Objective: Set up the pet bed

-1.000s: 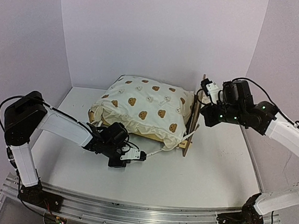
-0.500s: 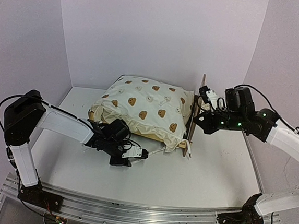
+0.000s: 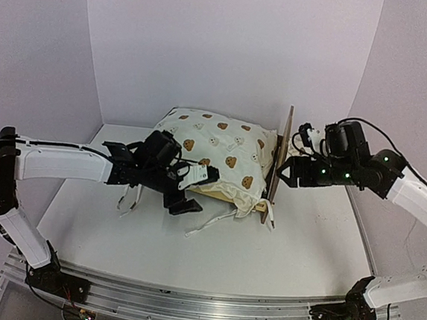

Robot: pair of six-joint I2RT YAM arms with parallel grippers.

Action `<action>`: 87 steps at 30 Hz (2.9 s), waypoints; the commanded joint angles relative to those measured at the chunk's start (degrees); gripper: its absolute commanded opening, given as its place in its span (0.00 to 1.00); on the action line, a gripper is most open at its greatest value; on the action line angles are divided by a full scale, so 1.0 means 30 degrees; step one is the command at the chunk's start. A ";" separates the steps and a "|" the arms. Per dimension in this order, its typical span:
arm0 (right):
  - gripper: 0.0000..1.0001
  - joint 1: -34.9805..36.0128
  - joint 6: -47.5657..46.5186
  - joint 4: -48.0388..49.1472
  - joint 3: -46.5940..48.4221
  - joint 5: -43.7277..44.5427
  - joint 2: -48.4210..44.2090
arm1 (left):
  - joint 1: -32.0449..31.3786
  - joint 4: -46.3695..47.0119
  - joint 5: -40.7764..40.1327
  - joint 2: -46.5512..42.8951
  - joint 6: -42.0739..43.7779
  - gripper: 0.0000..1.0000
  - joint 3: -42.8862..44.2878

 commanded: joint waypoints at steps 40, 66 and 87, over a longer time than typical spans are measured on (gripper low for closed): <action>0.02 -0.0108 -0.5240 -0.6081 0.3062 -0.4140 0.1582 | 1.3943 -0.5945 0.2416 0.2028 -0.4722 0.85 0.7779; 0.68 -0.2812 -0.6594 -0.1636 1.8163 0.3684 1.4848 | 1.5903 -0.6213 0.2339 0.3234 -0.2766 0.84 1.0007; 0.59 -0.1357 0.0882 0.2929 -0.0615 -0.1380 0.4480 | 1.6602 -0.8365 0.0879 1.3797 0.0319 0.75 1.8788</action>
